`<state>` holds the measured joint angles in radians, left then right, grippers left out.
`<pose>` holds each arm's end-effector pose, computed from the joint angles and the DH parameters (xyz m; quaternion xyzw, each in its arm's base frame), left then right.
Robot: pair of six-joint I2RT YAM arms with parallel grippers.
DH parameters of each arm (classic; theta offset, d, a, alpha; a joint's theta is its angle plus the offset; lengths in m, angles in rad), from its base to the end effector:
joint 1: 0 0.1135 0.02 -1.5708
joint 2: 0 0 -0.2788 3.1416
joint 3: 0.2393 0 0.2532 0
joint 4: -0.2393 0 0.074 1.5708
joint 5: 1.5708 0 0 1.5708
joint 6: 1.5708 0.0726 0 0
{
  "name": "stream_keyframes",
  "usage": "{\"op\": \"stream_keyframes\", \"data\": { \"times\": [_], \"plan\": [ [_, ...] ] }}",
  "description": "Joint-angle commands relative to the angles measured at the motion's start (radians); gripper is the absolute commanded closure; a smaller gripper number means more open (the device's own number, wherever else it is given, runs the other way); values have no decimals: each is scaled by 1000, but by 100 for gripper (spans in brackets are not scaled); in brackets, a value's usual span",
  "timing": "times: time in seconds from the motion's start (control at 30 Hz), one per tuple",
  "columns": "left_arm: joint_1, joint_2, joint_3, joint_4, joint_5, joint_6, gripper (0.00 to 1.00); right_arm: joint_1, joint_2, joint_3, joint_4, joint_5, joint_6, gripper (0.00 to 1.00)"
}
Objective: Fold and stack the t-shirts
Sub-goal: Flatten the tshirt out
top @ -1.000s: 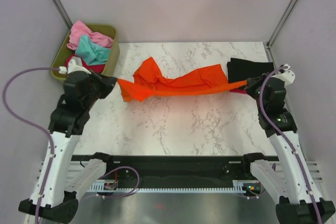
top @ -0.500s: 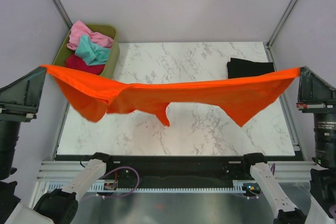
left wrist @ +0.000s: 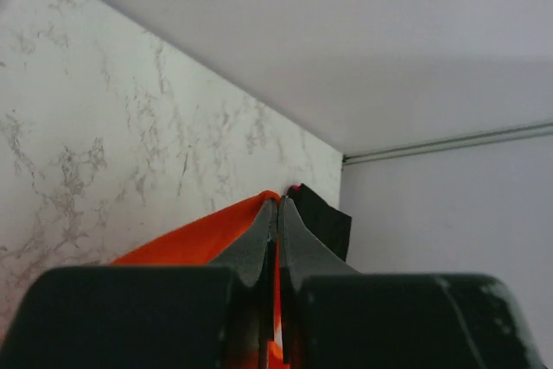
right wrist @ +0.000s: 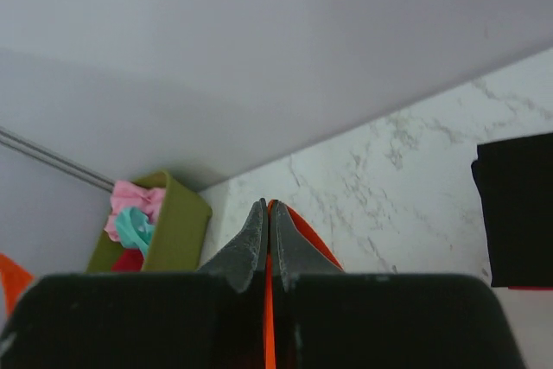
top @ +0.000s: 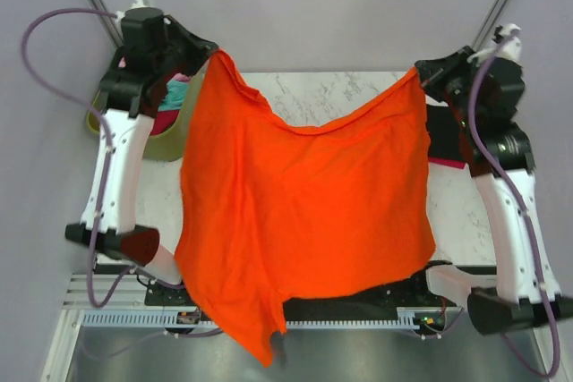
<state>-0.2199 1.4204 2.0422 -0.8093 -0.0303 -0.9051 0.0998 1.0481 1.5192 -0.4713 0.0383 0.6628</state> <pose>0.2808 -0.0605 0.5539 -0.2678 0.7221 -0.3302 0.5457 0.2185 0.0191 0.5202 0.2094 0.6755 0.2505 0.6612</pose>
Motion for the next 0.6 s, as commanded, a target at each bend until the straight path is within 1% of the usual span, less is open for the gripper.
{"op": "stream_keyframes", "data": {
  "times": [0.0, 0.03, 0.07, 0.1, 0.13, 0.17, 0.2, 0.23, 0.3, 0.33, 0.4, 0.43, 0.5, 0.57],
  "plan": [
    [7, 105, 177, 38, 68, -14, 98, -5, 120, 68, 76, -77, 38, 100],
    [7, 129, 229, 38, 75, -12, 98, -5, 174, 132, 74, -81, 41, 100],
    [7, 155, 333, 39, 78, -9, 98, -5, 194, 165, 72, -80, 49, 100],
    [7, 194, 387, 48, 87, 1, 98, -3, 211, 198, 71, -80, 54, 100],
    [7, 213, 479, 59, 92, 5, 98, -5, 246, 272, 68, -80, 60, 100],
    [7, 218, 501, 80, 93, 17, 98, -6, 262, 307, 65, -96, 64, 100],
    [7, 203, 503, 169, 101, 28, 98, -5, 279, 343, 65, -106, 66, 100],
    [7, 192, 481, 208, 99, 35, 98, -8, 317, 407, 63, -118, 70, 100],
    [7, 177, 463, 292, 84, 64, 98, -9, 355, 452, 71, -135, 83, 100],
    [8, 187, 467, 342, 79, 75, 98, -12, 404, 494, 74, -147, 87, 100],
    [33, 215, 467, 398, 110, 78, 98, -14, 452, 521, 89, -178, 101, 100],
    [40, 265, 480, 432, 124, 78, 98, -17, 490, 516, 100, -186, 107, 100],
    [50, 314, 483, 459, 176, 103, 98, -17, 521, 486, 155, -208, 115, 100],
    [50, 374, 449, 466, 194, 142, 98, -17, 552, 392, 238, -238, 116, 100]
  ]
}}
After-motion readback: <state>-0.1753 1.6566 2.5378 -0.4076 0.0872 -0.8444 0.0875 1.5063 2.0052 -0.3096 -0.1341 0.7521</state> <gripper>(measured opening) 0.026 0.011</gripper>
